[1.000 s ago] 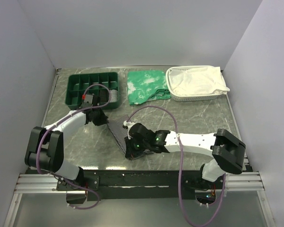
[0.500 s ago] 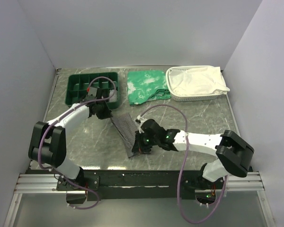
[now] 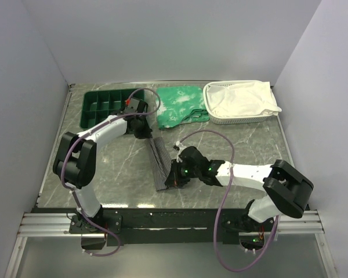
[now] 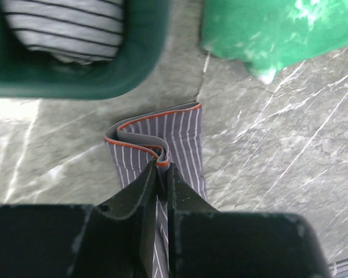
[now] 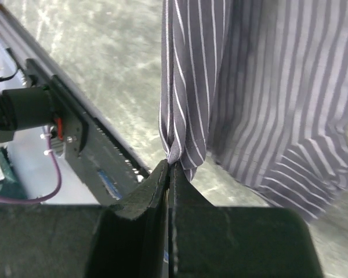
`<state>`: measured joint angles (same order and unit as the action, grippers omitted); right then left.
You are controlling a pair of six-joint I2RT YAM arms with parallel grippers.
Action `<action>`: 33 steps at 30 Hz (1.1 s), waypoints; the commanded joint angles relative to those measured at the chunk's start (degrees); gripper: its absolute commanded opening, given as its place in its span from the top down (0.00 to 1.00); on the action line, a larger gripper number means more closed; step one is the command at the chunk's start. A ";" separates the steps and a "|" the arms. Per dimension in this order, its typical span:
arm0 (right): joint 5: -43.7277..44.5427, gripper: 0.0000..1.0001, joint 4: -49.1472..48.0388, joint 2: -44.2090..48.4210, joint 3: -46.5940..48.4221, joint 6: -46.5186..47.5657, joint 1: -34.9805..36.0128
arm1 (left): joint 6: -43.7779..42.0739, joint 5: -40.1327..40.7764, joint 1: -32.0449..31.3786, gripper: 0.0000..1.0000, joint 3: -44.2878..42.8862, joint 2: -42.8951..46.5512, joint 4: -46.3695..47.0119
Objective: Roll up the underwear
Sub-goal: Fold the underwear at the center of the board.
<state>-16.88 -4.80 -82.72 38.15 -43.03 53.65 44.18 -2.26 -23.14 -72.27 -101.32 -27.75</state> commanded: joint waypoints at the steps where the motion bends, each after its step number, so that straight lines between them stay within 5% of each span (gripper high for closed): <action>1: 1.33 1.00 -0.13 2.74 -2.03 -0.74 -1.44 | -0.06 2.09 -1.21 0.99 -4.27 -2.04 -0.73; 33: 12.14 1.00 6.73 -1.39 -2.47 -6.72 -3.90 | 0.55 2.09 -4.38 0.98 -15.27 -14.52 -2.66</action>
<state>-5.96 0.12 -82.08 33.85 -49.19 50.22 44.31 -1.58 -27.33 -84.44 -115.07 -31.09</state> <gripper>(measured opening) 0.051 0.133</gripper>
